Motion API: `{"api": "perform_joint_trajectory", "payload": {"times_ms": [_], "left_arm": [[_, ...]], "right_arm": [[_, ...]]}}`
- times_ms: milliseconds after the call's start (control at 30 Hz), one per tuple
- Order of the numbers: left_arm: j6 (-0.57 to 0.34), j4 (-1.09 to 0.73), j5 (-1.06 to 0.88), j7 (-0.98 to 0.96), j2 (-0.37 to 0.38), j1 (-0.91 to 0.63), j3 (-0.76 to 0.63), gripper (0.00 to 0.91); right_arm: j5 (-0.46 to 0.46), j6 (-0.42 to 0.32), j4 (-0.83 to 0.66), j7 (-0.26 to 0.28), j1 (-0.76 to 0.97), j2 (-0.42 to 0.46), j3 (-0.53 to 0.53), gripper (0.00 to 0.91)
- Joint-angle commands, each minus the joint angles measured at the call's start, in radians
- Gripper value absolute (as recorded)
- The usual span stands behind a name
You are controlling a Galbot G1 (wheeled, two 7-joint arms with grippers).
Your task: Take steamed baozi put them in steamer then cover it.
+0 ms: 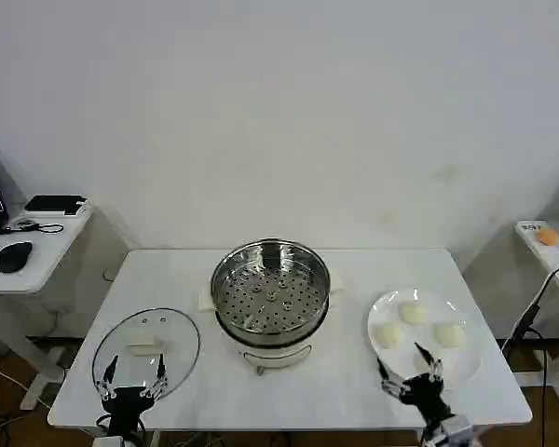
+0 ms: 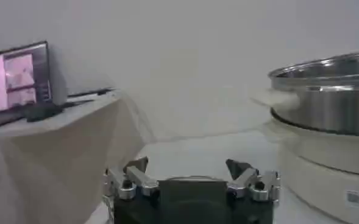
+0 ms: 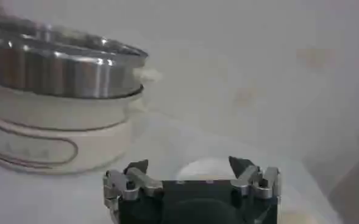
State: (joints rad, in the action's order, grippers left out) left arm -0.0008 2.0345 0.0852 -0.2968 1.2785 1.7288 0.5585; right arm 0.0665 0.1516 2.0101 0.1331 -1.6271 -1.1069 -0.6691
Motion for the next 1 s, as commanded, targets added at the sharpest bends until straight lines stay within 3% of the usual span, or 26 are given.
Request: {"api": "perform_joint_trajectory", "payload": {"times_ms": [33,167,233,267,333,433,600,633,667,800,833,900,1000], "left_arm": [[0.049,0.019,-0.092,0.058,-0.015,0.007,0.02,0.907],[0.044,0.021,-0.127,0.104,-0.011,0.003,0.022,0.907],[0.043,0.027,-0.13,0.105,-0.011,0.001,0.022,0.907],[0.044,0.03,-0.131,0.104,-0.01,0.001,0.023,0.907],[0.043,0.034,-0.14,0.108,-0.008,0.001,0.026,0.907],[0.042,0.039,-0.144,0.107,0.002,0.007,0.036,0.907],[0.033,0.045,-0.158,0.105,0.016,0.016,0.043,0.907],[0.029,0.045,-0.161,0.105,0.017,0.019,0.045,0.907],[0.027,0.047,-0.162,0.106,0.017,0.021,0.048,0.907],[0.019,0.05,-0.168,0.106,0.021,0.03,0.063,0.907],[0.019,0.051,-0.168,0.106,0.022,0.032,0.065,0.907],[0.017,0.052,-0.168,0.105,0.026,0.035,0.067,0.907],[0.007,0.051,-0.17,0.094,0.035,0.033,0.068,0.907]], "right_arm": [[0.216,0.177,-0.077,0.127,0.137,0.298,-0.116,0.907],[0.281,0.196,-0.169,0.345,0.226,0.468,-0.112,0.907],[0.312,0.166,-0.219,0.409,0.297,0.552,-0.077,0.907],[0.31,0.163,-0.246,0.466,0.347,0.588,-0.039,0.907],[0.306,0.145,-0.283,0.519,0.434,0.641,0.041,0.907],[0.312,0.086,-0.371,0.625,0.674,0.71,0.279,0.907],[0.298,-0.074,-0.538,0.763,1.154,0.721,0.762,0.907],[0.298,-0.074,-0.538,0.763,1.154,0.721,0.762,0.907],[0.281,-0.095,-0.581,0.801,1.273,0.705,0.924,0.907],[0.203,-0.115,-0.645,0.898,1.475,0.679,1.164,0.907],[0.203,-0.115,-0.645,0.898,1.475,0.679,1.164,0.907],[0.19,-0.123,-0.696,0.937,1.566,0.655,1.313,0.907],[0.178,-0.132,-0.74,0.944,1.617,0.622,1.394,0.907]]}}
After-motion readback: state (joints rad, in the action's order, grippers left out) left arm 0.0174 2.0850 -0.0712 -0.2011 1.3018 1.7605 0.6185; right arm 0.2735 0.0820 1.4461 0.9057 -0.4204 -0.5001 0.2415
